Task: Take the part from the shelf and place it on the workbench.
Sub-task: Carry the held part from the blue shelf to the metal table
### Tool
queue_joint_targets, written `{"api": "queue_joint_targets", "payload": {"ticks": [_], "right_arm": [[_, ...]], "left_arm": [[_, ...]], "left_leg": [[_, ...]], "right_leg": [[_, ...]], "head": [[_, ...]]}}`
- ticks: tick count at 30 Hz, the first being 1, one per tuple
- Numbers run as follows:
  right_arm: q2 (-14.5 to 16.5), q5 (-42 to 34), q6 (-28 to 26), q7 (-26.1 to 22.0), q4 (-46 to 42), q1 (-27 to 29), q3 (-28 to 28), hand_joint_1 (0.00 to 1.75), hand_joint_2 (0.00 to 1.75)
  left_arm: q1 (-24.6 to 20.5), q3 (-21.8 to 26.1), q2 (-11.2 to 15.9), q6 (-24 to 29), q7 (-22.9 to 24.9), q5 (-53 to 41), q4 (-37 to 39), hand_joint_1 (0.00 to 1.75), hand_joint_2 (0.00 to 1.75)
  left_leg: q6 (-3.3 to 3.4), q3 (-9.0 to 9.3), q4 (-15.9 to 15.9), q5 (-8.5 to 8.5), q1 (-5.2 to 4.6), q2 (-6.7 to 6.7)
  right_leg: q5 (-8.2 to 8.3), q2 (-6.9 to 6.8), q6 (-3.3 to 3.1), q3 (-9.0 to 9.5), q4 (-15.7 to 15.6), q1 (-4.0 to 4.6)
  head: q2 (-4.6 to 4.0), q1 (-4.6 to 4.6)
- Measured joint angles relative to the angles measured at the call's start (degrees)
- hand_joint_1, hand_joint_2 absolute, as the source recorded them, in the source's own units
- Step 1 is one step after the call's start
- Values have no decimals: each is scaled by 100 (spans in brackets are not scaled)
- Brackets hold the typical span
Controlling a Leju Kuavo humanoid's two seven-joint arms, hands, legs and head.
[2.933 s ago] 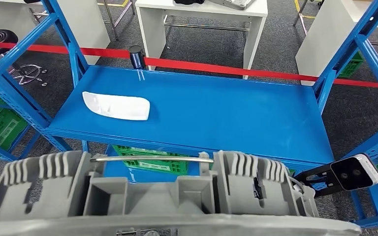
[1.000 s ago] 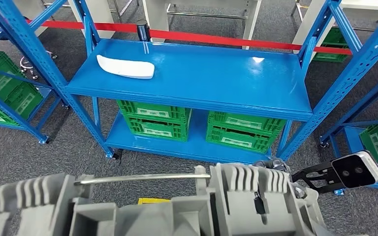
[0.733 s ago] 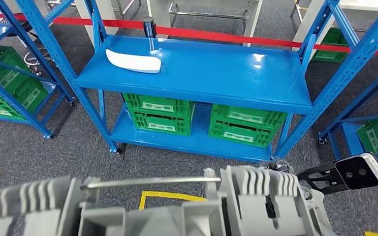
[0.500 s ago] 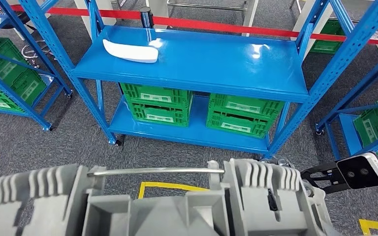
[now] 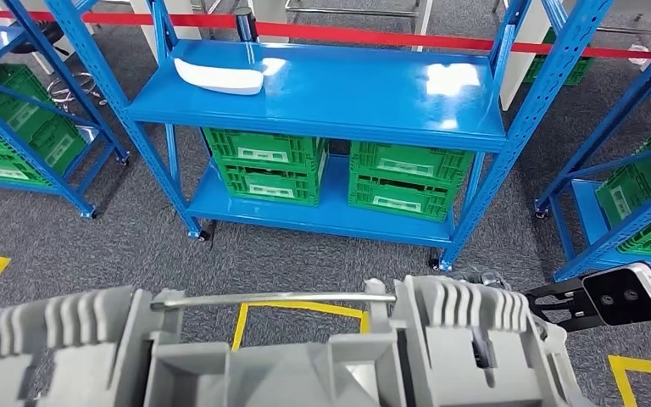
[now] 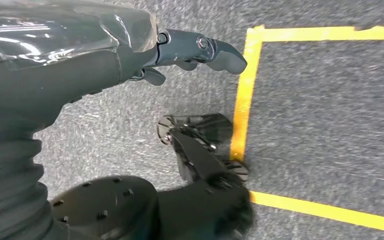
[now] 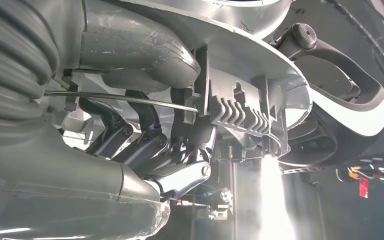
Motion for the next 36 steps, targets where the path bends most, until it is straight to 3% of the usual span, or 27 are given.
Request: {"api": "queue_joint_targets", "payload": {"ticks": [1,2,3,4,6,7,8,10,11,12,13,14,16,18,19,21,22,23,26,27,28,29,31,33,34,36], "right_arm": [[4,1,0,0,-1,1,-7,175,175],[9,2,1,0,-2,-1,-13,175,175],[13,3,2,0,-3,-3,-18,175,175],[15,2,3,-1,-3,-3,-22,175,175],[14,-1,9,-3,-4,3,-33,175,175],[11,-1,12,-4,-4,10,-42,175,175],[6,-1,15,-5,-4,17,-52,175,175],[-3,3,22,-4,-3,33,-68,175,175],[-6,7,25,-4,-3,44,-73,175,175],[-8,11,26,-4,-3,56,-76,175,175],[-9,16,26,-3,-3,65,-77,175,175],[-10,23,26,-2,-3,70,-77,175,175],[-9,39,25,3,-5,63,-75,175,175],[-8,53,26,9,-14,52,-72,175,175],[-8,57,25,12,-18,49,-70,175,175],[-8,60,25,15,-21,51,-68,175,175],[-7,61,25,15,-21,48,-65,175,175],[-4,63,25,15,-21,44,-63,175,175],[8,68,24,15,-28,39,-54,175,175],[9,69,24,15,-31,39,-51,175,175],[10,70,24,15,-33,39,-49,175,175],[10,71,24,16,-36,38,-49,175,175],[14,73,24,18,-51,31,-49,175,175],[22,75,24,25,-81,11,-47,175,175],[27,76,24,31,-93,-2,-45,175,175],[34,77,24,46,-101,-16,-40,175,175]], "left_arm": [[-4,1,3,2,-2,0,0,0,175],[-9,1,8,4,-5,0,0,0,175],[-10,2,13,7,-10,0,0,0,175],[-9,3,20,9,-14,0,0,0,175],[4,3,30,13,-19,0,0,0,175],[7,3,33,14,-20,0,0,0,175],[8,3,34,16,-20,1,0,0,175],[6,4,32,15,-20,2,0,0,175],[7,4,32,15,-20,2,0,0,175],[9,4,30,15,-20,2,0,0,175],[9,4,27,15,-20,2,0,0,175],[10,4,23,15,-20,1,0,0,175],[12,4,16,18,-22,1,-1,0,175],[19,4,13,27,-31,-1,-4,0,175],[26,4,13,32,-36,-2,-5,0,175],[46,5,15,36,-43,-4,-7,0,175],[59,5,17,37,-44,-6,-7,0,175],[72,5,19,39,-44,-9,-7,0,175],[92,4,19,42,-46,-15,-7,0,175],[92,4,19,42,-46,-16,-7,0,175],[93,4,18,42,-46,-17,-7,0,175],[93,4,18,42,-46,-17,-7,0,175],[92,4,17,42,-51,-17,-14,0,175],[89,8,21,43,-66,-17,-26,0,175],[89,10,23,44,-74,-17,-31,0,175],[104,13,27,47,-84,-17,-34,0,175]], "left_leg": [[58,370,-417,52,-12,-10],[98,667,-825,-4,-29,-18],[139,867,-1128,-77,-57,-28],[172,949,-1292,-134,-86,-30],[239,895,-1393,-19,-123,-13],[288,849,-1445,68,-123,4],[329,791,-1492,171,-116,18],[383,627,-1525,356,-113,34],[384,528,-1521,442,-118,37],[379,413,-1516,527,-121,41],[369,299,-1509,609,-122,44],[354,185,-1495,689,-119,46],[306,-40,-1423,823,-114,46],[243,-204,-1309,923,-118,45],[206,-245,-1274,970,-116,45],[132,-269,-1265,1051,-85,42],[92,-289,-1228,986,-63,35],[54,-327,-1105,801,-45,27],[-46,-528,-140,-102,-14,9],[-64,-560,194,-245,-7,6],[-73,-529,396,-248,1,6],[-72,-408,416,-138,9,6],[-40,144,-123,91,18,-7],[23,784,-962,5,-8,-30],[58,955,-1233,-77,-33,-37],[143,976,-1422,-74,-78,-28]], "right_leg": [[80,4,21,-89,1,17],[134,0,45,-125,-2,21],[186,-7,76,-143,-11,14],[237,-16,118,-155,-24,-1],[320,-23,185,-180,-50,-32],[256,-19,185,-225,5,-36],[89,-13,157,-295,154,-33],[-452,-6,82,-488,777,-33],[-664,-4,81,-566,1150,-38],[-758,-4,118,-592,1451,-44],[-731,-5,183,-546,1603,-52],[-618,-5,259,-407,1563,-62],[-451,-7,349,156,929,-80],[-585,0,299,678,144,-67],[-669,4,251,787,-57,-48],[-648,1,161,745,-98,-31],[-596,-6,111,711,-91,-32],[-532,-14,65,666,-95,-42],[-316,-23,7,454,-91,-43],[-241,-23,11,369,-87,-39],[-168,-21,20,280,-82,-35],[-97,-19,34,192,-78,-33],[30,-13,73,42,-72,-32],[133,-18,140,-38,-72,-28],[182,-26,178,-60,-77,-33],[290,-39,262,-110,-97,-54]], "head": [[0,2],[0,6],[0,8],[0,4],[0,-3],[0,-3],[0,7],[0,22],[0,26],[0,28],[0,28],[0,29],[0,29],[0,21],[0,16],[0,8],[0,7],[0,2],[0,-11],[0,-12],[0,-13],[0,-14],[0,-16],[0,-11],[0,-10],[0,-5]]}}
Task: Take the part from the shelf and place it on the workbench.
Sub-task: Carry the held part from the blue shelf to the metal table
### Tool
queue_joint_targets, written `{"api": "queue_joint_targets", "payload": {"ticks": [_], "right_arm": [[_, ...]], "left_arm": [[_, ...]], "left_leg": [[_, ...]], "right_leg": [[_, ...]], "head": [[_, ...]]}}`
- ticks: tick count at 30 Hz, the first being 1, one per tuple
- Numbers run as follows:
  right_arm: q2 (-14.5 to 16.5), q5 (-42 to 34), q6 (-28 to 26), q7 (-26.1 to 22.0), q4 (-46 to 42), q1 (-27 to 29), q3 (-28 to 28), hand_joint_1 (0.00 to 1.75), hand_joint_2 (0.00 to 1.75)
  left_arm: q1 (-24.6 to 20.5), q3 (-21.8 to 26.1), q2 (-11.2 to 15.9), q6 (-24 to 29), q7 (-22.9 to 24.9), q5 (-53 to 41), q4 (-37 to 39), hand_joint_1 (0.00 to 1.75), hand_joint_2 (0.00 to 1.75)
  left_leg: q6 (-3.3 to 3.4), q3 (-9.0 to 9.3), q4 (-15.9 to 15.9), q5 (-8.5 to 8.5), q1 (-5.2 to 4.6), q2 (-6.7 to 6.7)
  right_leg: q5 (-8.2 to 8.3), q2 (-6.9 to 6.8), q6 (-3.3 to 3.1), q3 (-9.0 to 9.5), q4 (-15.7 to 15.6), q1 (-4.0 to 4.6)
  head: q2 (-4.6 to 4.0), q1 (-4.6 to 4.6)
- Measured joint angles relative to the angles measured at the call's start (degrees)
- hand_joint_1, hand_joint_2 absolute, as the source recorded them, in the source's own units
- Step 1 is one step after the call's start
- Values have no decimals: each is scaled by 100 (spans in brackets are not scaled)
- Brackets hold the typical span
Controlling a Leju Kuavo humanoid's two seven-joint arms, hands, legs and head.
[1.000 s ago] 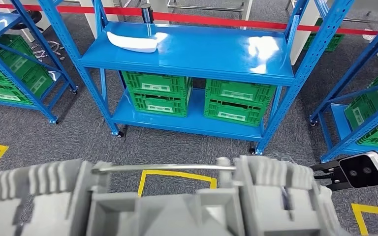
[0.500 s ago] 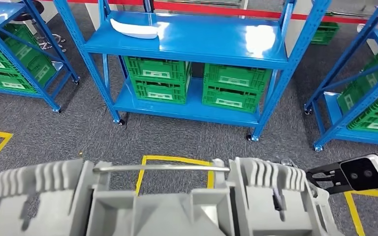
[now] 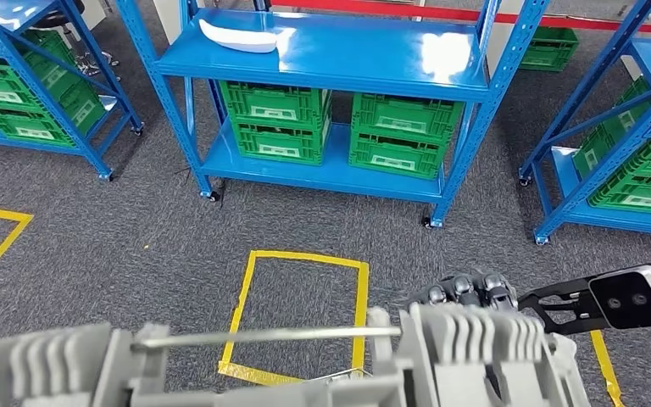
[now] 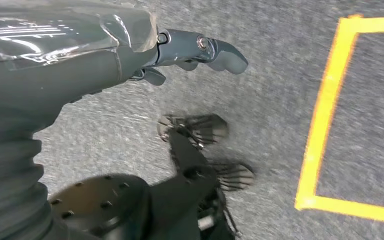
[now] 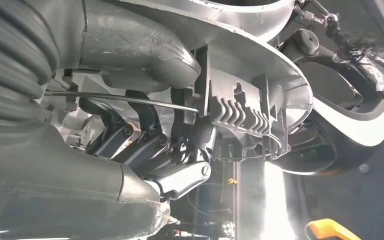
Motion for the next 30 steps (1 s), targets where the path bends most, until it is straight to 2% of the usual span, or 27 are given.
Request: {"api": "queue_joint_targets", "payload": {"ticks": [1,2,3,5,6,7,8,9,10,11,12,13,14,16,17,18,19,20,21,22,23,24,25,27,28,30], "right_arm": [[1,1,0,8,-1,2,1,175,175],[-2,2,0,15,-1,5,2,175,175],[-7,3,0,20,-1,8,3,175,175],[-15,3,0,21,-2,11,5,175,175],[-19,3,0,21,-3,14,6,175,175],[-23,3,0,21,-3,15,7,175,175],[-28,5,0,21,-3,17,8,175,175],[-31,7,0,21,-6,17,8,175,175],[-32,9,0,21,-10,16,9,175,175],[-32,12,0,21,-21,15,9,175,175],[-31,16,0,21,-37,13,10,175,175],[-29,22,0,21,-50,13,10,175,175],[-27,27,0,21,-63,17,10,175,175],[-26,36,0,21,-72,29,10,175,175],[-22,40,0,22,-73,34,10,175,175],[-17,45,0,22,-74,37,11,175,175],[-11,50,0,23,-75,38,13,175,175],[-4,52,-1,24,-75,42,13,175,175],[-1,56,-1,24,-75,44,14,175,175],[2,61,-1,24,-75,45,14,175,175],[3,66,-1,24,-75,47,13,175,175],[4,71,0,24,-75,48,13,175,175],[5,74,0,24,-76,49,13,175,175],[7,77,0,24,-79,44,12,175,175],[9,78,0,23,-81,42,11,175,175],[16,78,1,22,-86,41,10,175,175]], "left_arm": [[10,1,1,2,-2,0,-2,0,175],[17,3,2,3,-3,0,-5,0,175],[21,6,3,4,-3,0,-10,0,175],[20,11,7,5,-4,0,-20,0,175],[21,13,8,6,-4,0,-22,0,175],[23,13,7,6,-4,0,-25,0,175],[24,13,6,8,-4,-1,-27,0,175],[26,13,4,12,-4,-1,-29,0,175],[30,13,2,15,-4,-1,-33,0,175],[35,13,0,19,-7,-4,-44,0,175],[43,14,-1,27,-9,-11,-56,0,175],[52,15,-1,37,-13,-19,-72,0,175],[65,16,-1,48,-17,-27,-88,0,175],[92,18,6,72,-19,-39,-112,0,175],[104,19,10,82,-19,-44,-125,0,175],[112,20,16,92,-18,-49,-137,0,175],[116,21,21,99,-16,-52,-148,0,175],[118,22,25,103,-15,-56,-159,0,175],[119,23,29,108,-13,-66,-166,0,175],[119,24,32,113,-10,-80,-173,0,175],[120,26,34,120,-5,-95,-184,0,175],[120,30,38,128,0,-108,-196,0,175],[118,38,42,135,4,-116,-210,0,175],[112,58,49,147,9,-120,-236,0,175],[113,67,51,150,10,-121,-244,0,175],[127,81,59,155,13,-121,-251,0,175]], "left_leg": [[50,-46,-26,72,-11,16],[105,-105,-52,151,-13,32],[149,-178,-75,236,-11,47],[203,-359,-70,379,-35,58],[212,-456,-66,451,-50,60],[217,-554,-60,523,-64,64],[215,-654,-48,593,-74,67],[208,-750,-29,655,-81,68],[195,-838,4,706,-84,69],[177,-922,52,747,-92,68],[153,-990,96,786,-97,69],[125,-1041,130,828,-95,70],[92,-1077,146,876,-89,74],[20,-1124,158,917,-61,68],[-20,-1159,237,815,-45,58],[-63,-1219,422,614,-26,46],[-106,-1304,724,340,0,37],[-144,-1395,1101,75,22,33],[-175,-1469,1463,-105,43,33],[-195,-1483,1698,-163,61,33],[-207,-1401,1729,-109,79,33],[-209,-1213,1540,15,93,33],[-204,-941,1168,144,105,29],[-174,-461,442,221,92,2],[-153,-352,239,205,73,-12],[-99,-353,137,201,29,-24]], "right_leg": [[-15,2,18,-44,23,-12],[-129,7,8,-109,123,-17],[-337,12,-27,-197,332,-17],[-863,21,-105,-395,1034,-16],[-1015,22,-100,-458,1395,-16],[-1045,22,-62,-460,1642,-15],[-964,22,-4,-375,1711,-15],[-830,22,50,-195,1575,-13],[-724,20,78,74,1257,-10],[-714,19,70,399,799,2],[-777,19,37,675,378,15],[-860,20,-2,856,69,36],[-923,24,-44,936,-105,57],[-873,25,-115,878,-134,54],[-825,22,-160,850,-138,41],[-772,16,-194,816,-145,26],[-725,10,-217,786,-141,21],[-682,8,-229,734,-136,22],[-639,8,-226,681,-128,24],[-602,9,-217,623,-114,24],[-570,11,-206,565,-95,22],[-544,15,-193,516,-75,20],[-525,17,-178,479,-56,18],[-483,20,-122,418,-36,25],[-456,18,-80,391,-32,26],[-393,18,15,337,-31,14]], "head": [[0,-1],[0,8],[0,18],[0,38],[0,40],[0,40],[0,40],[0,40],[0,40],[0,39],[0,36],[0,34],[0,32],[0,35],[0,31],[0,24],[0,17],[0,10],[0,8],[0,9],[0,8],[0,7],[0,7],[0,11],[0,11],[0,11]]}}
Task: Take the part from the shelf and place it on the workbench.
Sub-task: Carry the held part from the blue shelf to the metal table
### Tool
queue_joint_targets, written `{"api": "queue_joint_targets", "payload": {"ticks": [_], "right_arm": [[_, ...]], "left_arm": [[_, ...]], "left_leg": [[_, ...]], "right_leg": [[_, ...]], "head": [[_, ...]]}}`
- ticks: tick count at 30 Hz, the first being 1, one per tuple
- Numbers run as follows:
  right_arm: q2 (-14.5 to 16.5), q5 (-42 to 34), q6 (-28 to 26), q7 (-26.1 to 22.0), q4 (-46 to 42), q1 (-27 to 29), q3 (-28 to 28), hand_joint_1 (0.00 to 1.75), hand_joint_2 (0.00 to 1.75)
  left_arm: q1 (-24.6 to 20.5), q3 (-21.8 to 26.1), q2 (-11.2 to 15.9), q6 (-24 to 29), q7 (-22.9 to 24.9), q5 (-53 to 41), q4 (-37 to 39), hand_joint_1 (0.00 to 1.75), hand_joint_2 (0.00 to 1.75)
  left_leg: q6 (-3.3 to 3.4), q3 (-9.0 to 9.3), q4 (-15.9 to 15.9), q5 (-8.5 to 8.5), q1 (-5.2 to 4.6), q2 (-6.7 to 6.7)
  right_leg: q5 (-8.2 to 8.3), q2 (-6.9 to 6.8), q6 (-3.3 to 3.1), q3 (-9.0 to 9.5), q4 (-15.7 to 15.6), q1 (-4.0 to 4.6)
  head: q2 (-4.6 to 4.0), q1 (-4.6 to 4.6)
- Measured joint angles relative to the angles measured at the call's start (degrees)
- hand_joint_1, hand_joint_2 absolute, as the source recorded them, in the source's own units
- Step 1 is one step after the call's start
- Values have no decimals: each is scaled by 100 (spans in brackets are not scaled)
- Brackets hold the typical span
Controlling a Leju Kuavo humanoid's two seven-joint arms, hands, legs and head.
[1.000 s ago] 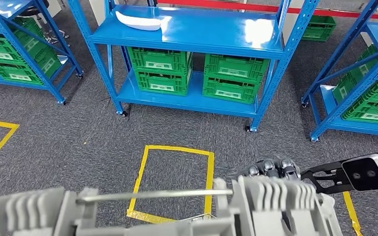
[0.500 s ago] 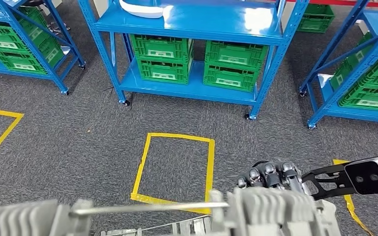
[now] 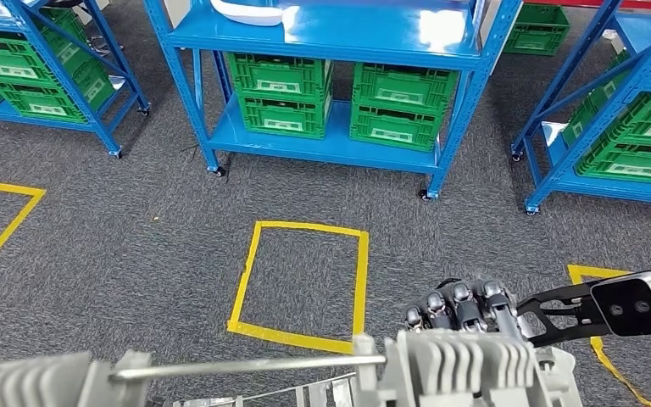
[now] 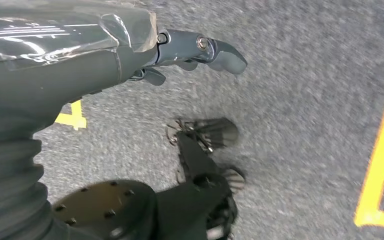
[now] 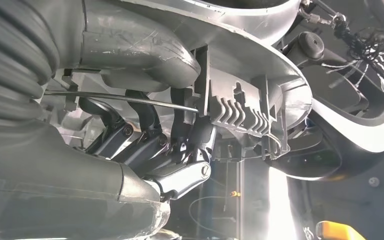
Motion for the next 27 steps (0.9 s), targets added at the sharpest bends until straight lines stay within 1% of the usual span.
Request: {"api": "queue_joint_targets", "payload": {"ticks": [1,2,3,4,5,6,7,8,9,10,11,12,13,14,15,16,17,18,19,21,22,23,24,25,26,27], "right_arm": [[2,0,3,-1,-2,2,-2,175,175],[3,1,8,-1,-3,0,-3,175,175],[2,1,14,-1,-4,-3,-6,175,175],[2,1,22,-1,-4,-4,-9,175,175],[1,0,28,-1,-4,-5,-12,175,175],[1,0,32,-1,-4,-4,-15,175,175],[0,1,34,-1,-4,-3,-19,175,175],[0,1,34,-1,-4,-4,-21,175,175],[1,2,33,-1,-4,-8,-23,175,175],[2,2,32,-1,-4,-18,-25,175,175],[4,3,31,-1,-5,-36,-26,175,175],[5,4,30,-1,-7,-53,-26,175,175],[7,5,28,-1,-9,-66,-27,175,175],[8,5,28,-1,-11,-73,-29,175,175],[9,5,27,-1,-11,-74,-31,175,175],[11,6,24,-1,-11,-78,-32,175,175],[16,7,21,-1,-11,-87,-32,175,175],[25,7,19,-1,-12,-96,-31,175,175],[37,7,16,-1,-13,-104,-30,175,175],[57,8,16,0,-15,-107,-28,175,175],[62,10,15,0,-15,-107,-27,175,175],[64,12,12,1,-15,-107,-26,175,175],[65,14,7,1,-17,-108,-26,175,175],[67,14,3,1,-20,-111,-26,175,175],[68,13,-1,2,-26,-115,-27,175,175],[69,11,-1,2,-35,-121,-28,175,175]], "left_arm": [[6,7,2,1,1,0,-1,0,175],[8,15,4,2,1,0,-4,0,175],[5,22,3,2,1,0,-9,0,175],[2,28,2,3,1,0,-13,0,175],[1,32,1,3,1,0,-17,0,175],[1,34,0,3,1,0,-18,0,175],[3,35,-1,3,1,0,-18,0,175],[4,36,-3,3,1,0,-18,0,175],[4,37,-6,3,1,0,-18,0,175],[5,38,-10,2,2,0,-21,0,175],[5,41,-18,-1,2,-1,-27,0,175],[5,44,-23,-3,3,-2,-35,0,175],[6,48,-27,-6,4,-3,-43,0,175],[8,51,-31,-8,6,-5,-48,0,175],[13,54,-32,-9,9,-7,-49,0,175],[19,56,-31,-11,12,-8,-49,0,175],[27,57,-30,-13,15,-9,-51,0,175],[34,60,-28,-14,17,-9,-52,0,175],[38,64,-24,-15,19,-9,-54,0,175],[41,72,-22,-11,19,-9,-55,0,175],[42,75,-21,-10,19,-10,-56,0,175],[41,77,-22,-8,19,-16,-57,0,175],[40,79,-22,-8,20,-28,-59,0,175],[36,81,-23,-8,21,-45,-65,0,175],[26,84,-22,-8,24,-68,-76,0,175],[12,87,-23,-7,29,-85,-90,0,175]], "left_leg": [[47,-15,-30,30,0,11],[105,-31,-67,68,0,21],[167,-56,-102,114,3,31],[220,-92,-121,160,3,39],[255,-144,-124,200,-13,39],[276,-202,-115,238,-28,40],[286,-259,-103,276,-44,41],[290,-313,-87,309,-56,41],[288,-366,-67,340,-66,40],[280,-412,-43,368,-72,36],[266,-458,-13,393,-80,33],[245,-503,20,418,-90,30],[215,-543,47,448,-94,30],[183,-574,63,482,-94,32],[148,-594,67,522,-94,31],[114,-615,74,535,-82,31],[79,-651,119,480,-72,30],[44,-713,258,328,-58,28],[8,-805,511,93,-37,27],[-58,-1006,1252,-428,4,27],[-81,-1038,1540,-589,24,27],[-95,-975,1644,-654,43,28],[-101,-786,1504,-623,60,28],[-100,-484,1154,-536,74,28],[-92,-130,684,-465,82,23],[-71,139,293,-392,71,14]], "right_leg": [[-3,0,29,-27,18,-10],[-58,1,38,-74,84,-14],[-182,2,24,-162,257,-13],[-374,4,-7,-299,565,-14],[-582,6,-34,-462,961,-11],[-760,8,-47,-613,1365,-11],[-866,8,-39,-692,1638,-11],[-882,8,-13,-662,1690,-11],[-816,8,21,-512,1502,-10],[-699,7,51,-264,1117,-9],[-594,6,55,4,666,-2],[-500,6,36,202,306,10],[-442,7,-1,312,87,28],[-413,9,-52,331,13,47],[-367,11,-95,298,24,58],[-320,8,-132,273,25,47],[-268,3,-172,246,18,33],[-209,-2,-207,208,9,17],[-149,-7,-234,161,7,5],[-32,-8,-257,27,17,14],[27,-8,-253,-51,26,17],[86,-7,-245,-129,35,19],[142,-5,-233,-204,43,20],[198,-1,-217,-270,49,19],[253,2,-193,-321,54,20],[309,2,-159,-362,50,28]], "head": [[0,0],[0,4],[0,8],[0,14],[0,18],[0,19],[0,21],[0,20],[0,20],[0,21],[0,21],[0,16],[0,15],[0,13],[0,11],[0,16],[0,13],[0,6],[0,1],[0,-12],[0,-12],[0,-14],[0,-14],[0,-14],[0,-14],[0,-10]]}}
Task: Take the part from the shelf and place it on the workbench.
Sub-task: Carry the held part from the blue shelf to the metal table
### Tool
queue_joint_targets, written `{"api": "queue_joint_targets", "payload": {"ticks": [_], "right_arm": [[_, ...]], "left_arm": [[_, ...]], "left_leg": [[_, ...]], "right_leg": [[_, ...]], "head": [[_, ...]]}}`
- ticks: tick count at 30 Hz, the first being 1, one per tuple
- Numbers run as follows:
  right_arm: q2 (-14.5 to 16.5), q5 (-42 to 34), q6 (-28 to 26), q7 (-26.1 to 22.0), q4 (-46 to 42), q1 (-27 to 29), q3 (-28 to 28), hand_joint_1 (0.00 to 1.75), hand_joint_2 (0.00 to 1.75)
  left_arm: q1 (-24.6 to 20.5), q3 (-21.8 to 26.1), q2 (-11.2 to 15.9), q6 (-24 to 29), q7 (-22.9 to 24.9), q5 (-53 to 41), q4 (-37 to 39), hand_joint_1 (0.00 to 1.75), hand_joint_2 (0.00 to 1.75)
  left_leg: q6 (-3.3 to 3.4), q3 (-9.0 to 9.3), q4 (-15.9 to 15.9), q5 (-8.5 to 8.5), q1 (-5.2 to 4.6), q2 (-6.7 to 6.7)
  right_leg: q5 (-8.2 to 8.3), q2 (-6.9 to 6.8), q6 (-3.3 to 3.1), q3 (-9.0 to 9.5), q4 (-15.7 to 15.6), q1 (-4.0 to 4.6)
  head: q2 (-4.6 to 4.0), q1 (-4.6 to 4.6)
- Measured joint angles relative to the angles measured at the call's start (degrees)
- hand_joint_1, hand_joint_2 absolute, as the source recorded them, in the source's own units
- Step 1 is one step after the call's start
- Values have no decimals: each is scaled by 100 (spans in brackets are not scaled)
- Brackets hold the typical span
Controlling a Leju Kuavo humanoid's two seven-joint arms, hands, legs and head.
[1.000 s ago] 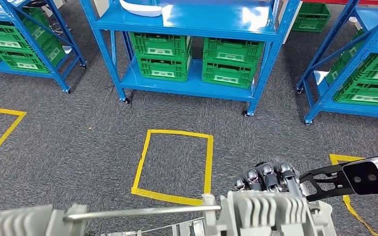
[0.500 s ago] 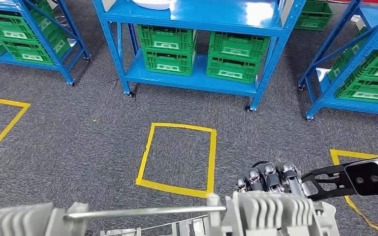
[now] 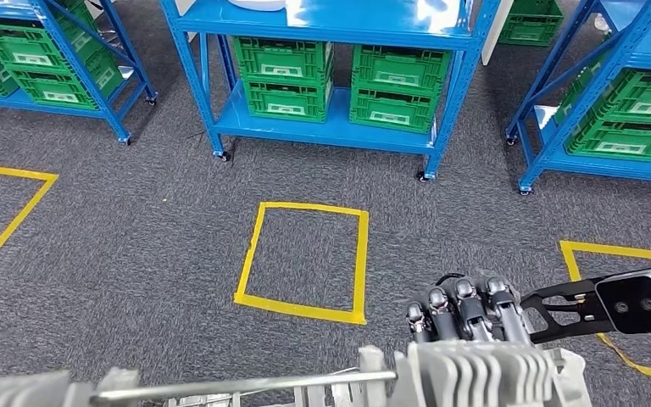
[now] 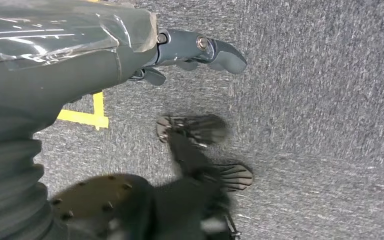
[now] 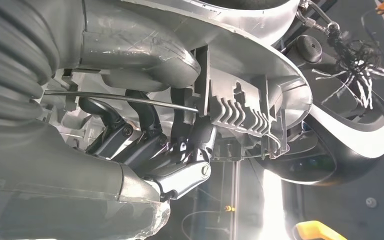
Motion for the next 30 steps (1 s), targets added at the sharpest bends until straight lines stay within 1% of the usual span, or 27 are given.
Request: {"api": "queue_joint_targets", "payload": {"ticks": [1,2,4,5,6,7,9,10,11,12,13,14,15,16,17,18,20,21,22,23,24,25,26,27,28,29,30], "right_arm": [[1,-2,0,0,-8,-8,-1,175,175],[3,-5,0,-1,-15,-13,-2,175,175],[5,-12,3,-2,-19,-9,-8,175,175],[3,-16,8,-2,-18,2,-12,175,175],[-3,-19,14,-2,-18,12,-17,175,175],[-9,-21,23,-2,-17,21,-22,175,175],[-27,-27,37,-4,-16,38,-31,175,175],[-35,-30,41,-6,-14,52,-38,175,175],[-43,-35,43,-8,-11,68,-45,175,175],[-51,-39,45,-10,-6,83,-50,175,175],[-57,-43,47,-11,-2,93,-54,175,175],[-62,-45,49,-11,2,96,-55,175,175],[-64,-47,50,-13,3,94,-55,175,175],[-64,-48,51,-14,2,93,-56,175,175],[-64,-50,52,-16,2,97,-56,175,175],[-65,-52,52,-17,3,103,-56,175,175],[-67,-55,52,-19,10,117,-55,175,175],[-66,-56,52,-20,13,119,-55,175,175],[-65,-55,52,-20,15,119,-54,175,175],[-62,-54,52,-20,16,118,-53,175,175],[-58,-54,52,-20,17,118,-52,175,175],[-55,-51,52,-20,19,118,-52,175,175],[-52,-49,52,-20,22,118,-52,175,175],[-50,-45,52,-20,24,119,-52,175,175],[-49,-39,52,-20,26,119,-52,175,175],[-48,-35,52,-21,27,118,-52,175,175],[-44,-30,52,-22,27,118,-52,175,175]], "left_arm": [[-14,3,0,1,5,-14,-12,0,175],[-25,6,1,3,9,-23,-21,0,175],[-17,12,8,9,27,-40,-23,0,175],[-11,16,11,11,37,-55,-24,0,175],[-7,22,14,12,46,-69,-25,0,175],[-10,31,16,12,49,-82,-28,0,175],[-18,59,20,13,51,-104,-36,0,175],[-18,72,21,13,53,-113,-37,0,175],[-18,81,20,14,55,-119,-38,0,175],[-17,87,17,15,57,-123,-38,0,175],[-17,90,13,15,59,-124,-38,0,175],[-17,92,9,16,60,-124,-39,0,175],[-16,95,5,16,61,-124,-44,0,175],[-13,96,3,16,61,-124,-50,0,175],[-9,97,2,17,61,-124,-55,0,175],[-3,97,2,19,61,-125,-60,0,175],[15,97,7,21,61,-127,-60,0,175],[27,97,8,22,62,-127,-61,0,175],[38,97,9,22,62,-127,-61,0,175],[44,98,10,23,63,-127,-62,0,175],[47,101,9,24,63,-127,-62,0,175],[48,103,9,25,63,-127,-62,0,175],[49,105,9,27,63,-127,-62,0,175],[51,107,9,30,63,-127,-62,0,175],[52,112,9,35,63,-127,-64,0,175],[53,121,9,42,63,-128,-68,0,175],[52,132,12,50,63,-129,-74,0,175]], "left_leg": [[29,160,-259,43,-20,-6],[70,204,-372,69,-50,-13],[168,117,-373,183,-98,-5],[222,76,-388,261,-106,10],[277,15,-405,347,-105,26],[325,-69,-420,444,-102,42],[384,-279,-414,616,-119,50],[392,-389,-410,700,-131,50],[393,-500,-404,781,-141,51],[388,-610,-397,862,-148,52],[378,-720,-387,940,-152,52],[362,-819,-368,1016,-153,52],[340,-907,-340,1082,-160,50],[313,-973,-314,1145,-165,49],[283,-1014,-299,1208,-165,48],[246,-1040,-297,1272,-160,49],[169,-1072,-308,1345,-129,43],[131,-1107,-242,1243,-111,37],[94,-1162,-76,1028,-94,31],[58,-1236,216,718,-72,27],[25,-1312,587,421,-59,26],[-1,-1377,971,230,-47,26],[-17,-1401,1276,188,-38,26],[-22,-1356,1422,278,-31,26],[-16,-1213,1369,432,-27,25],[0,-952,1098,564,-25,22],[28,-622,682,582,-33,19]], "right_leg": [[54,-3,35,-29,-5,1],[107,-9,75,-49,-13,-3],[212,-14,151,-85,-43,-28],[194,-10,166,-126,-25,-42],[70,-5,152,-194,68,-48],[-163,0,113,-286,281,-51],[-765,4,30,-474,1012,-53],[-952,5,31,-519,1389,-54],[-1014,6,64,-498,1650,-54],[-957,6,118,-385,1723,-54],[-843,6,171,-180,1598,-52],[-754,5,200,120,1283,-48],[-741,4,199,494,822,-37],[-806,3,171,812,370,-25],[-885,3,139,1027,30,-7],[-939,5,106,1125,-161,15],[-880,1,37,1047,-188,23],[-825,-4,-12,999,-183,17],[-760,-10,-56,941,-187,3],[-694,-16,-86,875,-187,-5],[-629,-16,-105,802,-185,-4],[-563,-17,-108,726,-181,-2],[-499,-17,-102,650,-175,-1],[-439,-15,-90,579,-167,0],[-382,-13,-74,510,-158,0],[-330,-10,-55,453,-149,0],[-287,-7,-27,407,-142,5]], "head": [[0,7],[0,19],[0,35],[0,37],[0,42],[0,49],[0,62],[0,62],[0,62],[0,62],[0,62],[0,61],[0,62],[0,57],[0,53],[0,52],[0,52],[0,50],[0,44],[0,41],[0,35],[0,32],[0,32],[0,31],[0,30],[0,30],[0,29]]}}
